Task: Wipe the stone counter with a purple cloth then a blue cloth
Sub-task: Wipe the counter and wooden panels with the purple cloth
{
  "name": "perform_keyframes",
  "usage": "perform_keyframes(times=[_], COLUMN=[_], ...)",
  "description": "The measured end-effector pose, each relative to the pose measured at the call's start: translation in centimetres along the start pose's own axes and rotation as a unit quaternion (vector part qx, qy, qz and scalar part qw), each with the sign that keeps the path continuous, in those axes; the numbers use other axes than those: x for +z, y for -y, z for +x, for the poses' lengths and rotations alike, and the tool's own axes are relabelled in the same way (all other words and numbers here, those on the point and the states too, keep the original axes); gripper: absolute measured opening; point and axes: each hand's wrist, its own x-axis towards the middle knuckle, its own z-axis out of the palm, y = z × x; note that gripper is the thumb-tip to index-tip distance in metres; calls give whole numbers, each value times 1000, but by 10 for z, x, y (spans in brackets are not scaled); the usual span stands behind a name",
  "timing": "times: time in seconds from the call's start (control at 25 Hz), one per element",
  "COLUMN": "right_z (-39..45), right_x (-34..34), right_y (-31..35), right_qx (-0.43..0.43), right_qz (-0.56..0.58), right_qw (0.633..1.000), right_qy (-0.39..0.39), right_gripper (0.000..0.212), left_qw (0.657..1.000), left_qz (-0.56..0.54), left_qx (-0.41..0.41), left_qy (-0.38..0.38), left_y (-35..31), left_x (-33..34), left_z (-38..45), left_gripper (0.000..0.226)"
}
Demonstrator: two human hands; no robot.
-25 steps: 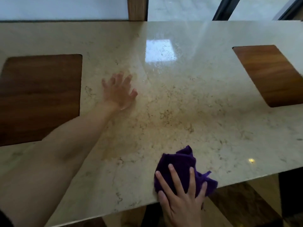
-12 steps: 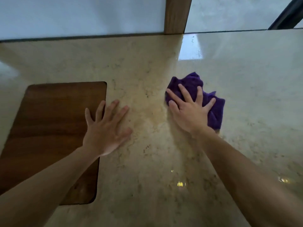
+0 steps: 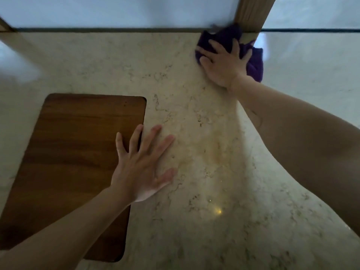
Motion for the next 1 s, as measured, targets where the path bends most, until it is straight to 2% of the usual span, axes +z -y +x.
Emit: perform_keyframes(times=[0.08,0.16,0.4,0.56,0.72,0.84,1.0], right_z=[-31,-76,-291,-467,-611,-654,-614], right_x=[7,15,42,66,84,98,112], right_y=[8,12,21,40,83,135,164], right_qx=[-55,-64,-23,54,101,103,92], right_qz=[-2,10,4,8,-9,-27,-52], right_qw=[998,998,999,999,995,994,994], right_qy=[13,8,-27,-2,-17,1,-12], right_gripper=[50,48,45,46,47,46,54], left_qw=[1000,1000,999,999,999,999,999], left_qz=[-10,-14,-35,-45,-31,-33,-34], left_qx=[0,-3,-7,-4,0,-6,-9], left_qy=[0,-5,-8,2,14,17,10], left_y=[1,2,2,0,3,3,1], left_x=[1,1,2,-2,1,2,3], left_z=[1,2,5,3,7,8,8], left_gripper=[80,79,79,76,79,79,78])
